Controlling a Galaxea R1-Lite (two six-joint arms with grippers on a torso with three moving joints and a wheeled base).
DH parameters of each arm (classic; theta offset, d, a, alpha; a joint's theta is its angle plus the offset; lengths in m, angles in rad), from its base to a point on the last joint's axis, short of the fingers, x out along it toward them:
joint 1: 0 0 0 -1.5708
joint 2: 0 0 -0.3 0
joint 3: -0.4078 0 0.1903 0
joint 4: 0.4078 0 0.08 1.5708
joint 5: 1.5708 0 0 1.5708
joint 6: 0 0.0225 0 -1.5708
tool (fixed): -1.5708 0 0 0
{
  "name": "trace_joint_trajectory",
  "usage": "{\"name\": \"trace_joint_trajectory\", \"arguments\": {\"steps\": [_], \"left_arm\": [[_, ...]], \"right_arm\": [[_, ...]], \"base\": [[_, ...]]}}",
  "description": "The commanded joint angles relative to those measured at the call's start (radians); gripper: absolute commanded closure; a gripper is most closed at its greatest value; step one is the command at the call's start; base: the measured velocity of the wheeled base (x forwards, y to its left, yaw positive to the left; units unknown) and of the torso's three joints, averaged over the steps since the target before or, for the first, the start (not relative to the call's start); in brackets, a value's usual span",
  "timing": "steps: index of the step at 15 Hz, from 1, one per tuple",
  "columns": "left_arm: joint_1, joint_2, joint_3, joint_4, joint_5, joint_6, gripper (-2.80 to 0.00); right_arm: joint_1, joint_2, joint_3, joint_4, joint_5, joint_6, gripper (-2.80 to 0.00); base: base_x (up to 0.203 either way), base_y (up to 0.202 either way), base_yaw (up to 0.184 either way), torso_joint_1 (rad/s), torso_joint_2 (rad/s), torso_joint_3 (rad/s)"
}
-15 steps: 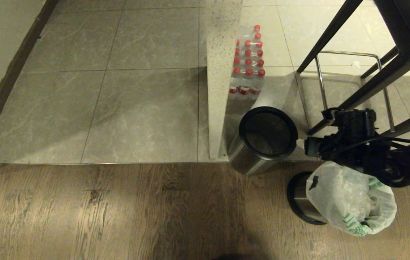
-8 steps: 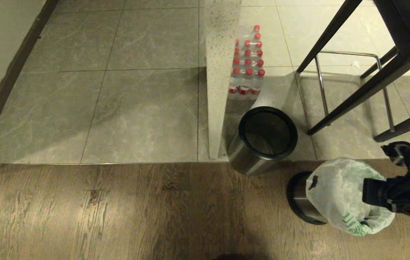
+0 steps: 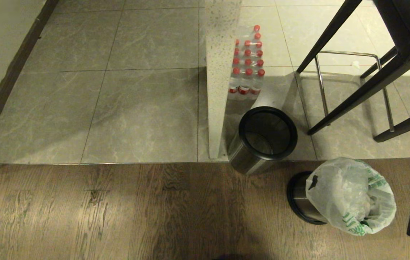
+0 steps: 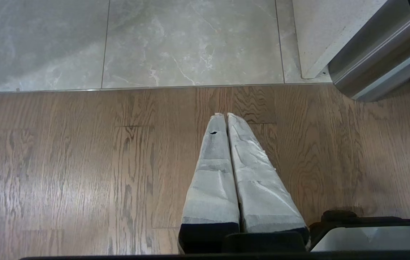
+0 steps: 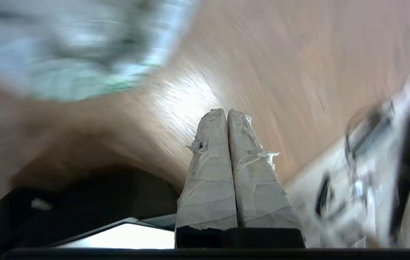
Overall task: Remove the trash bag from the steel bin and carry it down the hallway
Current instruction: Pick up the trash bag
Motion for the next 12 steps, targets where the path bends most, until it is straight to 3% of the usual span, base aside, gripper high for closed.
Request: {"name": "trace_joint_trajectory", "arguments": {"steps": [1,2,3,7,12], "left_arm": [[0.000,0.001,0.000,-0.001,0.000,0.000,0.00],[0.000,0.001,0.000,-0.001,0.001,0.000,0.00],[0.000,0.001,0.001,-0.001,0.000,0.000,0.00],[0.000,0.001,0.000,-0.001,0.000,0.000,0.00],[0.000,0.001,0.000,-0.001,0.001,0.000,0.00]], "right_arm": [[-0.076,0.122,0.005,-0.018,0.001,0.006,0.00],[-0.095,0.181,0.002,-0.054,0.003,0.026,0.00],[-0.111,0.250,-0.006,-0.115,0.005,0.064,-2.80],[-0.141,0.416,-0.075,-0.374,0.036,0.145,-2.80],[-0.135,0.463,-0.113,-0.432,0.111,0.153,-2.80]], "base": [[0.000,0.000,0.000,0.000,0.00,0.000],[0.000,0.000,0.000,0.000,0.00,0.000],[0.000,0.000,0.000,0.000,0.00,0.000],[0.000,0.000,0.000,0.000,0.00,0.000],[0.000,0.000,0.000,0.000,0.00,0.000]]}}
